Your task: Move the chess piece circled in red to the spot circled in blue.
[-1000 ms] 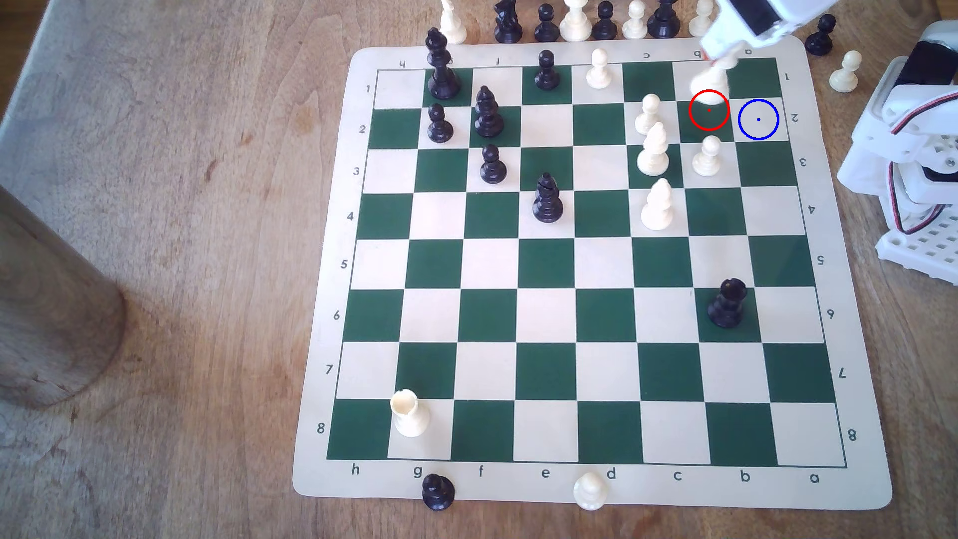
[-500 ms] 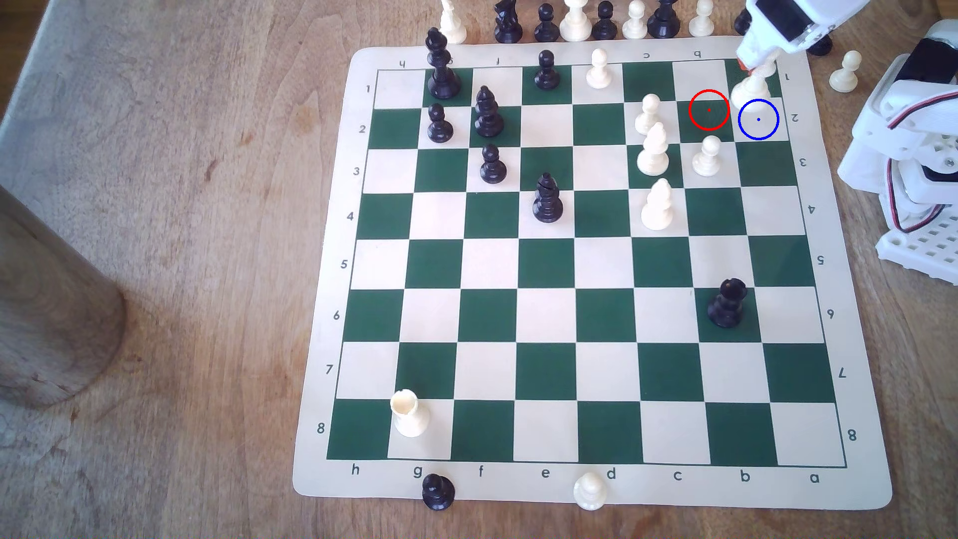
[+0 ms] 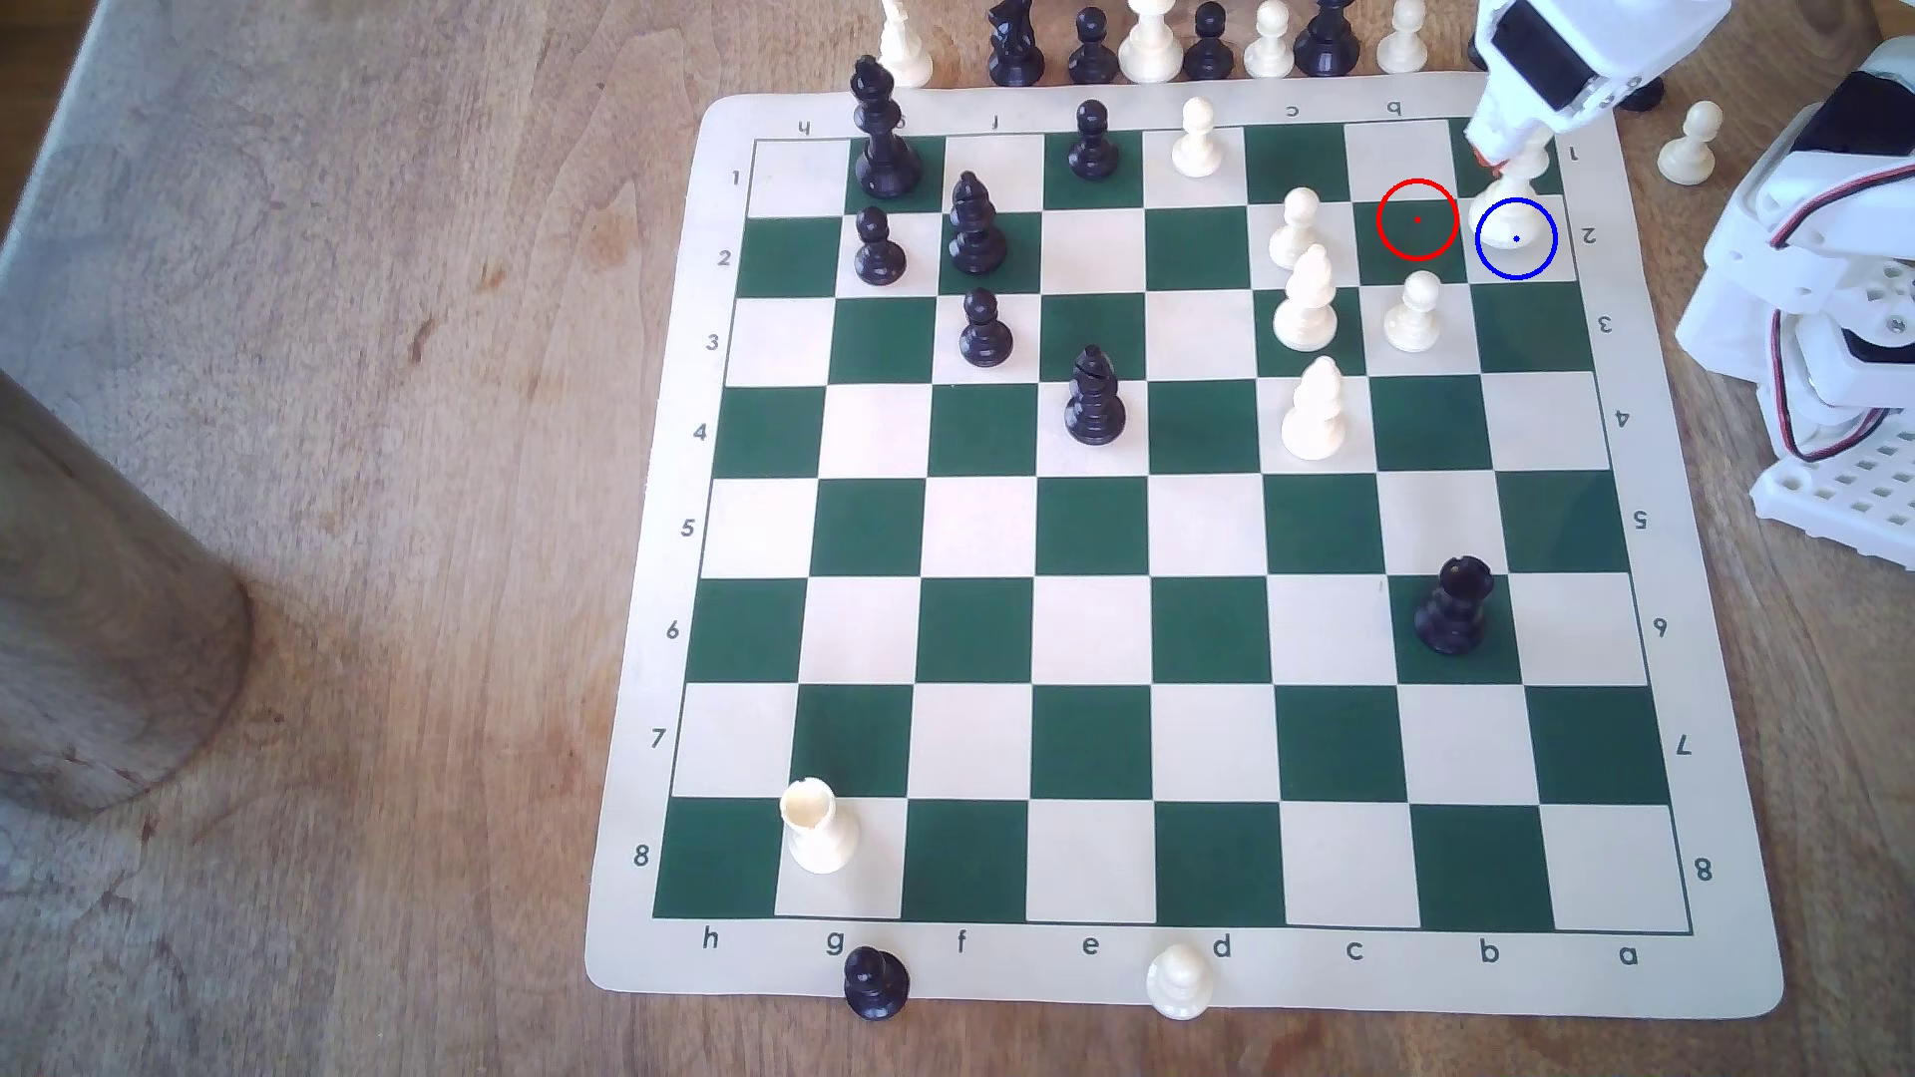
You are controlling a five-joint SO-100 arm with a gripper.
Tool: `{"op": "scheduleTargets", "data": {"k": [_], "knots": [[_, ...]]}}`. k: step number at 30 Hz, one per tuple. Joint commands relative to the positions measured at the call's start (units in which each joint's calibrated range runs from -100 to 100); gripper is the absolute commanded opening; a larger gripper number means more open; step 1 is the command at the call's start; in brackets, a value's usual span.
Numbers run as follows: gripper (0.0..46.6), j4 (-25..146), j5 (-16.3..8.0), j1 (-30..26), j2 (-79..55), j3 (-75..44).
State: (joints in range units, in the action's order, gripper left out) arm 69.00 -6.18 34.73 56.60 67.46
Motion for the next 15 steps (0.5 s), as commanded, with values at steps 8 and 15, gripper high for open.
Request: {"op": "scheduleTargets", "data": {"k": [8,15], "knots": [[0.1,-1.0,0.4,0.8,-0.8,0.4],[8.4,-0.8,0.6,0.8,-1.0,0.5]]}}
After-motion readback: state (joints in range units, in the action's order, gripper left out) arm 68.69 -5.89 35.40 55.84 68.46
